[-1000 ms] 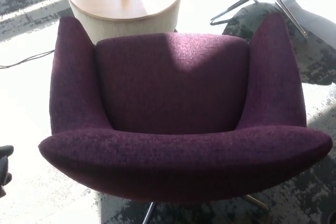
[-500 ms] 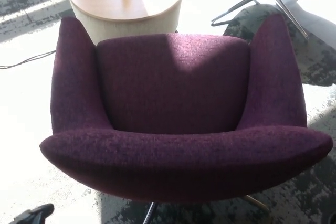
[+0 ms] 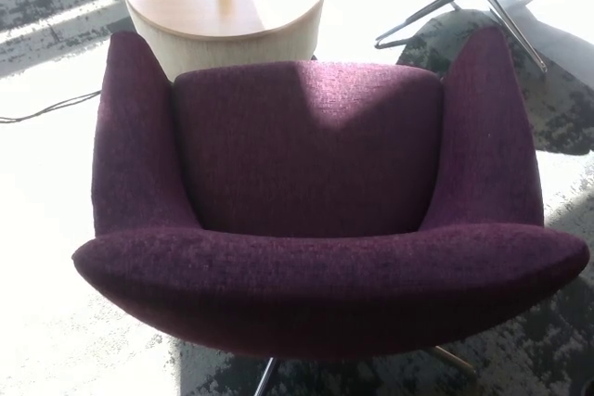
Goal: The robot stands in front of a sofa and uses its left hand to push the left side of the sofa
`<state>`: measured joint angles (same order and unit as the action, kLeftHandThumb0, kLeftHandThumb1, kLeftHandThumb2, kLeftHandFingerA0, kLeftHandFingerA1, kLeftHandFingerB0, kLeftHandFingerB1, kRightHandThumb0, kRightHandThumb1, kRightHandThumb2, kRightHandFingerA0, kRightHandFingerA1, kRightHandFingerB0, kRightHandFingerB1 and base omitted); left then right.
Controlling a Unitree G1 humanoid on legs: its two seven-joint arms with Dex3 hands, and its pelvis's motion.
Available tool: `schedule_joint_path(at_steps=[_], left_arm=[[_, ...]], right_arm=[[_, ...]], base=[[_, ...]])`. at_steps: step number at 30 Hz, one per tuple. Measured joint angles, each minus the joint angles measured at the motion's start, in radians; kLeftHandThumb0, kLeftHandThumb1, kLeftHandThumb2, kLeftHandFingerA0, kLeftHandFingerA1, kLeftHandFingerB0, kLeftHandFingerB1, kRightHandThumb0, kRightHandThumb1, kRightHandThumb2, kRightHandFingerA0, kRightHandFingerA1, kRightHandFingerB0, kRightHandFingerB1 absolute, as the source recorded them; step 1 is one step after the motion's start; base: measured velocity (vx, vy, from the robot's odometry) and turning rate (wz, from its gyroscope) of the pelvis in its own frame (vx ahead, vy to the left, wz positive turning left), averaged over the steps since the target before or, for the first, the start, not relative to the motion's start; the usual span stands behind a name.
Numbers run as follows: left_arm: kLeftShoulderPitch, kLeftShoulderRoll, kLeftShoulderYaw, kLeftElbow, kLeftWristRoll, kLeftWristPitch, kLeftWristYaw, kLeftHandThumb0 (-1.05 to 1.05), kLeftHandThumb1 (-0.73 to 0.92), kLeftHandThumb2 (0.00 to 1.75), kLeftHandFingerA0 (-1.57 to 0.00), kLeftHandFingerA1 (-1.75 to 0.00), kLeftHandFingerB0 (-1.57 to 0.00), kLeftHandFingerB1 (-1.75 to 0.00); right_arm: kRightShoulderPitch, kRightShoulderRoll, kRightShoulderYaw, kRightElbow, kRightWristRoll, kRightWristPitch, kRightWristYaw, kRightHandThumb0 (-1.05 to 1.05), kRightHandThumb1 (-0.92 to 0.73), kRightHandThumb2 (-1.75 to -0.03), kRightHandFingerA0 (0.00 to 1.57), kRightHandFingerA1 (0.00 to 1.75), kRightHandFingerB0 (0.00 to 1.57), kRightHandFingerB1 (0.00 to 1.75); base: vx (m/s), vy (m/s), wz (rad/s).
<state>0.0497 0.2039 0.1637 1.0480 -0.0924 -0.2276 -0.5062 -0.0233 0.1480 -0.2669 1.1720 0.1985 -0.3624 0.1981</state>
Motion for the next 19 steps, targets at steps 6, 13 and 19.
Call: schedule_joint_path(at_steps=[6, 13, 19], left_arm=[[-0.002, 0.000, -0.012, 0.029, 0.010, -0.039, 0.019, -0.38, 0.49, 1.11, -0.03, -0.49, 0.00, -0.48], [-0.007, 0.001, -0.013, 0.044, 0.010, -0.070, 0.021, -0.38, 0.52, 1.12, -0.03, -0.49, 0.00, -0.49], [-0.007, 0.002, -0.013, 0.047, 0.010, -0.083, 0.023, -0.39, 0.51, 1.11, -0.03, -0.48, 0.00, -0.48]], right_arm=[[0.012, -0.003, 0.014, 0.003, -0.007, -0.010, 0.003, -0.64, -0.68, -0.61, 0.80, 0.52, 0.62, 0.41], [0.009, -0.009, 0.018, 0.008, -0.013, -0.018, 0.009, -0.65, -0.67, -0.61, 0.81, 0.54, 0.68, 0.42], [0.008, -0.011, 0.028, 0.008, -0.019, -0.022, 0.010, -0.65, -0.68, -0.61, 0.80, 0.52, 0.68, 0.42]], base=[[0.00, 0.000, 0.00], [0.00, 0.000, 0.00], [0.00, 0.000, 0.00]])
